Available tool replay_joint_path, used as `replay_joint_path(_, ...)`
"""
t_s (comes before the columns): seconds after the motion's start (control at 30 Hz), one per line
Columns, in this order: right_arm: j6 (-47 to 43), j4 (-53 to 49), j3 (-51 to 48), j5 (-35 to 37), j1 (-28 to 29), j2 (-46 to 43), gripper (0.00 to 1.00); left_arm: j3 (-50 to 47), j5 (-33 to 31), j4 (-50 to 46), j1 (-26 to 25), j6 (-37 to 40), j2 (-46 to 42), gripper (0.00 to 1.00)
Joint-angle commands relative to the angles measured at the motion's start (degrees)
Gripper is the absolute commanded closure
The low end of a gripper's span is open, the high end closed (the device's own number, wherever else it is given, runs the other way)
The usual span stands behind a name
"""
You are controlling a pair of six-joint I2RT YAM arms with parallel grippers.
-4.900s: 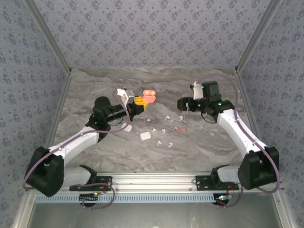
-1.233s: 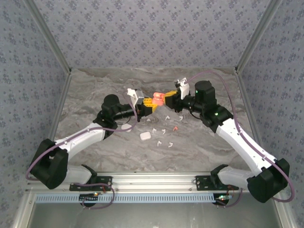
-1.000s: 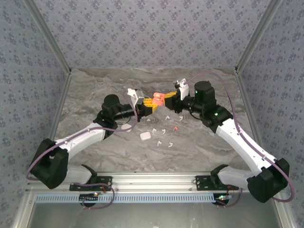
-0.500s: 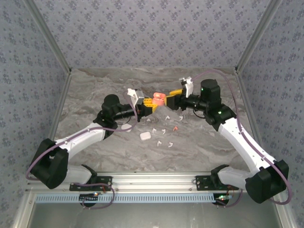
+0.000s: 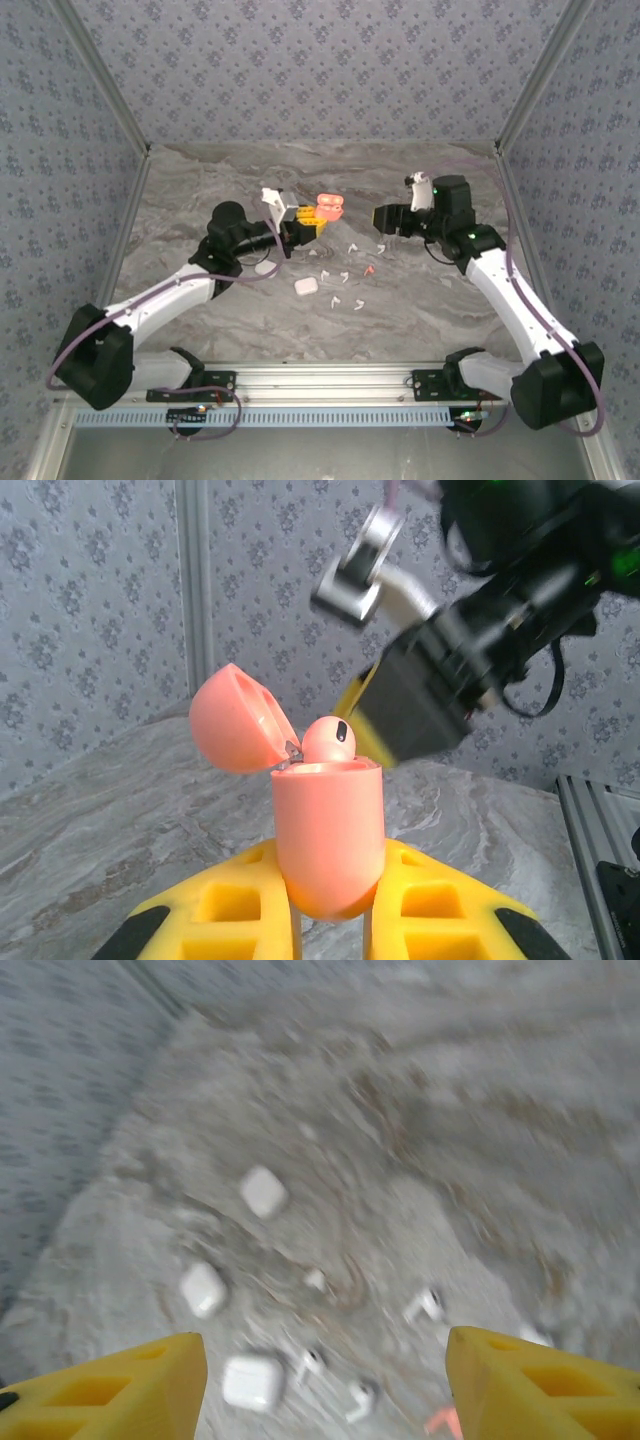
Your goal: Insert the wireless bluetooth earbuds into the charging case
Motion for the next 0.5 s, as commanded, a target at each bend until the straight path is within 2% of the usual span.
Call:
replay_joint_path(0.0,4.1,-10.1,-2.6,7.5,2.0,5.0,0.35,-2.0,-2.6,-2.3,-0.3,2.3,-4.2,1.00)
replay_joint_path(0.2,4.8,-3.9,-7.5,9.9,6.5,13.8,0.40,-4.3,-4.7,-4.3,-0.1,3.1,-7.7,1.00)
replay_joint_path(0.47,1.7,3.4,-7.5,8.0,5.9,22.9,0.48,-4.1,-4.7,-4.9,-0.1,3.6,-8.0,1.00)
